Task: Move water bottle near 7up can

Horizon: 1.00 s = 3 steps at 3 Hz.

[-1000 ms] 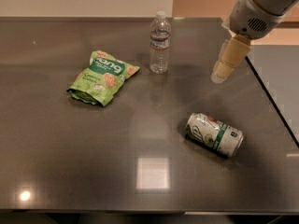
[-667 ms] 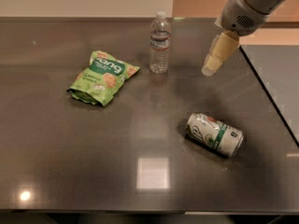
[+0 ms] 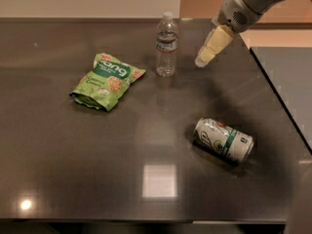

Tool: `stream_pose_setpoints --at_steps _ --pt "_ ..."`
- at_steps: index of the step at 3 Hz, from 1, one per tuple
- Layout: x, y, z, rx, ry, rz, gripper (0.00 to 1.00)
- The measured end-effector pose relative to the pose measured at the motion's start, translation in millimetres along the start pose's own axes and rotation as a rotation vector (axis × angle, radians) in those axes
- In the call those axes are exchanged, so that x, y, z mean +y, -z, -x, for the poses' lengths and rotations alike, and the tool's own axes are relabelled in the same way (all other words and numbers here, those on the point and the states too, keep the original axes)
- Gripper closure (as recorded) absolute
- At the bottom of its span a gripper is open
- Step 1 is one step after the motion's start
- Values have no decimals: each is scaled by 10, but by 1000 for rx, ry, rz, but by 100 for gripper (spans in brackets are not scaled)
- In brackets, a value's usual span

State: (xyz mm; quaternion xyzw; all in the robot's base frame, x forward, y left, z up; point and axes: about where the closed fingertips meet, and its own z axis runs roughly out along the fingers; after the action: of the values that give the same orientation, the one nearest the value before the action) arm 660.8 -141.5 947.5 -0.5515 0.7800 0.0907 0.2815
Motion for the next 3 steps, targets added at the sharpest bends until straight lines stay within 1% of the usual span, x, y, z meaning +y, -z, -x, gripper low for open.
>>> stream_pose_setpoints --at_steps 1,2,3 --pt "-106 -163 198 -93 -12 4 0" --pt "-180 -283 384 -188 -14 -22 0" --pt "-243 -421 512 -249 -30 -48 0"
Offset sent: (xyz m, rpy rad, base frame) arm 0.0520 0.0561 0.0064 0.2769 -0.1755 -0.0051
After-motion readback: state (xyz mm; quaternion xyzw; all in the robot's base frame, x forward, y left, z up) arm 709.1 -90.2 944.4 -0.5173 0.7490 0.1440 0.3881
